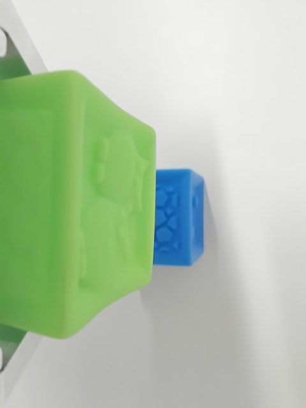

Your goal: Stack cube

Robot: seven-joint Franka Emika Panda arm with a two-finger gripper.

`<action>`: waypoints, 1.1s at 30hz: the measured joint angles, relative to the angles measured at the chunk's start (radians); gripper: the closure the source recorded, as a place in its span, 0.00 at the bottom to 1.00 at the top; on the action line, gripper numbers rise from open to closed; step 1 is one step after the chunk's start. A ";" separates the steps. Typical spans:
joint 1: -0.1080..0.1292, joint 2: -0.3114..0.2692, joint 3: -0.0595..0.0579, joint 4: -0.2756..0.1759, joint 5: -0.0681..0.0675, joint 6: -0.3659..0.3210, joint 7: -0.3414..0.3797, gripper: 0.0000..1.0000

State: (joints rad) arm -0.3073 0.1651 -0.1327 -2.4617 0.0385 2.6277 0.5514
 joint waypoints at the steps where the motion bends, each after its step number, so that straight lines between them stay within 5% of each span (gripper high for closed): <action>1: -0.003 0.002 -0.001 0.002 0.001 0.000 -0.006 1.00; 21: -0.012 0.134 0.009 0.014 0.045 0.108 -0.045 1.00; 33: -0.015 0.169 0.014 0.021 0.057 0.138 -0.054 1.00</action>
State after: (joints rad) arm -0.3220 0.3340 -0.1187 -2.4409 0.0954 2.7655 0.4972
